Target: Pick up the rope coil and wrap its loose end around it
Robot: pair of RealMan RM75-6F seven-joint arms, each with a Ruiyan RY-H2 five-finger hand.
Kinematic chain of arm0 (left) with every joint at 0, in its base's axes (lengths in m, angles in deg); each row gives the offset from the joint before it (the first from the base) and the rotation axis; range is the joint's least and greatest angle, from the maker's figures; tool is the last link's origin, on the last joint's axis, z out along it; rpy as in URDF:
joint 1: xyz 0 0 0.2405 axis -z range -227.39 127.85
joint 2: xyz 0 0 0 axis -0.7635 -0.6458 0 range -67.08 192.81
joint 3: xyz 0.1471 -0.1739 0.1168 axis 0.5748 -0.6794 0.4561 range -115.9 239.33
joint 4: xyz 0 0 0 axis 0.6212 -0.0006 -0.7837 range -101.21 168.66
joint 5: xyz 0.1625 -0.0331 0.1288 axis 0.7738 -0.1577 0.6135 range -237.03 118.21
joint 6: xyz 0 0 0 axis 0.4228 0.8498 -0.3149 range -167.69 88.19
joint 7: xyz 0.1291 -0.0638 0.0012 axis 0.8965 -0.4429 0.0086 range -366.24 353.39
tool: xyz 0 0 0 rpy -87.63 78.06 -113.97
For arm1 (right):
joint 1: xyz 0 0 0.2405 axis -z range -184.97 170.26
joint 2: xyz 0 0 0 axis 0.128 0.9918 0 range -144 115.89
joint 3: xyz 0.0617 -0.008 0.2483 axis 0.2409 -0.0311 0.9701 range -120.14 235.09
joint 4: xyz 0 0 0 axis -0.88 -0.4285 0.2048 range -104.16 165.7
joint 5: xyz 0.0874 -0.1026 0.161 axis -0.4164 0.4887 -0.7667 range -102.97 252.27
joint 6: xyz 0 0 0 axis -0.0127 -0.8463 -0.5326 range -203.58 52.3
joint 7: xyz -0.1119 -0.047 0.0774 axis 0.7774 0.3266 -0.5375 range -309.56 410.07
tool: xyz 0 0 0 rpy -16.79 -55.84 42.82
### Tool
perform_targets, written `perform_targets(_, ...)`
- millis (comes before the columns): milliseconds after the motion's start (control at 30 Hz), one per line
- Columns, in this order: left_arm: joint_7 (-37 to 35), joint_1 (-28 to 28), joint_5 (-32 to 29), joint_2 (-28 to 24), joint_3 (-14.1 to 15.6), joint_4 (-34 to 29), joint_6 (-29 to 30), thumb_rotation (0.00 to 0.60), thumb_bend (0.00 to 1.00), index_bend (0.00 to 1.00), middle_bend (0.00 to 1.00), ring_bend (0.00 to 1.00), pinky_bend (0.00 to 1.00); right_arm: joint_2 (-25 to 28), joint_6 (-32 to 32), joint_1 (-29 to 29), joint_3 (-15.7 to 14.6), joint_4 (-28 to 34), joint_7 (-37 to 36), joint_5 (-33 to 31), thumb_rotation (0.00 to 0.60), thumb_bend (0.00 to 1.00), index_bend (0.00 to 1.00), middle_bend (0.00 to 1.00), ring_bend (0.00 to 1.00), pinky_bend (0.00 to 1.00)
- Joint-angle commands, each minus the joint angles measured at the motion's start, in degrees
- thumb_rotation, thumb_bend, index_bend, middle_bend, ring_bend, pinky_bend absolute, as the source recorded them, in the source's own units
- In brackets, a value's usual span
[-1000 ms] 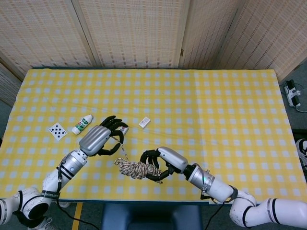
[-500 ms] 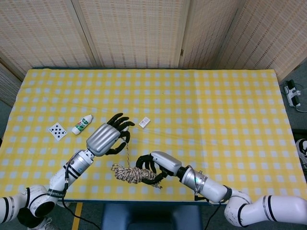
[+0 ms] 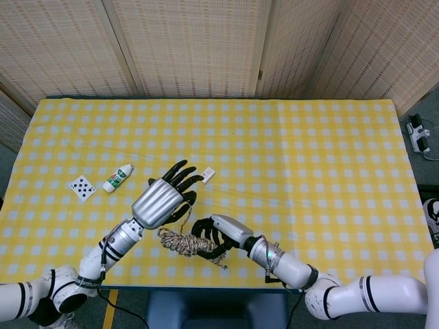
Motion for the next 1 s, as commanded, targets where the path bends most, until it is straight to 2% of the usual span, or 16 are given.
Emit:
perform_targets(33, 1.4, -0.5, 1.6, 1.2, 0.6, -0.2, 1.7, 0.6, 0.59, 0.62, 0.22, 0.11, 0.0, -1.9, -2.4, -0.4, 0.5, -0.4, 2.6, -4.3, 0.6, 0.86, 0.8, 0.65, 0.72, 0.64)
perform_targets(233, 2.3, -1.5, 3.9, 2.2, 1.6, -0.4, 3.8, 0.6, 0.59, 0.62, 0.22, 0.11, 0.0, -4.2, -6.2, 0.8, 1.5, -1.2, 3.6, -7.6, 0.6, 0.87, 0.8, 0.65, 0.72, 0.64)
perform_targets(667, 4.3, -3.9, 6.2, 3.9, 2.8, -1.3, 7.5, 0.6, 0.59, 0.62, 0.22, 0.1, 0.0, -8.8, -12.7, 3.9, 4.3, -3.5, 4.1, -10.1, 0.6, 0.87, 0.8, 0.65, 0.72, 0.64)
perform_targets(1000, 3.8, -5.4, 8.2, 7.3, 2.7, 0.4, 11.1, 0.6, 0.58, 0.62, 0.22, 0.1, 0.0, -13.8, -17.5, 8.0, 7.5, -4.9, -1.2, -7.4, 0.6, 0.87, 0.8, 0.65, 0.72, 0.64)
